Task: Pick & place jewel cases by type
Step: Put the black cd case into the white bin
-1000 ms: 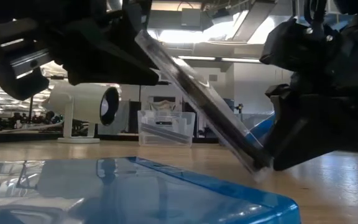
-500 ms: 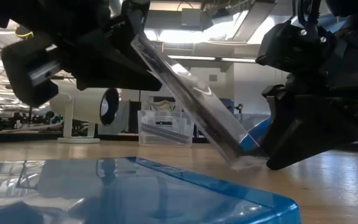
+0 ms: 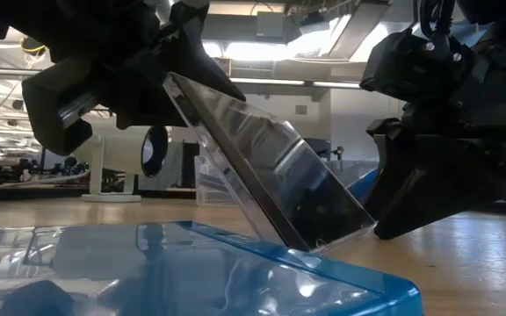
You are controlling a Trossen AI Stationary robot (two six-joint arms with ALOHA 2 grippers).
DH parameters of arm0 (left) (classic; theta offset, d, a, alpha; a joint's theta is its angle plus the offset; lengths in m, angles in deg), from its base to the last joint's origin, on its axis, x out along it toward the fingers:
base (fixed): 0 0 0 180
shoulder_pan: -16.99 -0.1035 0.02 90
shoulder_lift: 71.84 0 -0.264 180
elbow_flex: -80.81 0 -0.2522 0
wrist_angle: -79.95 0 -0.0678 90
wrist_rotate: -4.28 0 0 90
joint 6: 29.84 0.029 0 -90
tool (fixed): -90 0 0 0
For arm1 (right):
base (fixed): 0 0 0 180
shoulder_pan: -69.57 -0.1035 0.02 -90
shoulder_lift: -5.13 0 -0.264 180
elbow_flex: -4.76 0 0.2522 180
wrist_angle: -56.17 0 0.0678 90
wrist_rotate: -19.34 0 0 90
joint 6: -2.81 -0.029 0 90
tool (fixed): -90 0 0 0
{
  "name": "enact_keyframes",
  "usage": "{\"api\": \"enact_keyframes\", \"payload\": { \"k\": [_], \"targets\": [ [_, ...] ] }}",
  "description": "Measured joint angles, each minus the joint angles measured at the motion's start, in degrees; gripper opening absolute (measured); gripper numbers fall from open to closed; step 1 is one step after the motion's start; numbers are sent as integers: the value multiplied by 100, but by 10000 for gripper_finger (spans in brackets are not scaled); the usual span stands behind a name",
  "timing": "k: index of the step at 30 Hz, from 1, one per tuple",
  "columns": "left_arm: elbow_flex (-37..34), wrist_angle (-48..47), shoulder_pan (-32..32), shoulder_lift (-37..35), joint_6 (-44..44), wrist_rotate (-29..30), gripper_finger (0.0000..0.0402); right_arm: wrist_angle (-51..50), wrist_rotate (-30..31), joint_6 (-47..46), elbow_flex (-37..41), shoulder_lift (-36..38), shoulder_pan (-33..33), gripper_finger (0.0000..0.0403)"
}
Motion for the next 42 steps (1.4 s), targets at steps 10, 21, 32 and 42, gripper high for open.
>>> {"api": "enact_keyframes", "payload": {
  "k": [10,21,32,42],
  "targets": [
    [-2,26,2,0,937,-133,141,85,-35,57,2,0,51,168],
    [-6,2,2,0,1612,-505,141,105,-57,87,2,0,153,168],
    [-5,4,4,0,1610,-505,98,271,-40,227,9,-4,280,168],
    [-7,4,4,0,1546,-625,35,295,-9,240,9,-4,280,168]
  ]
}}
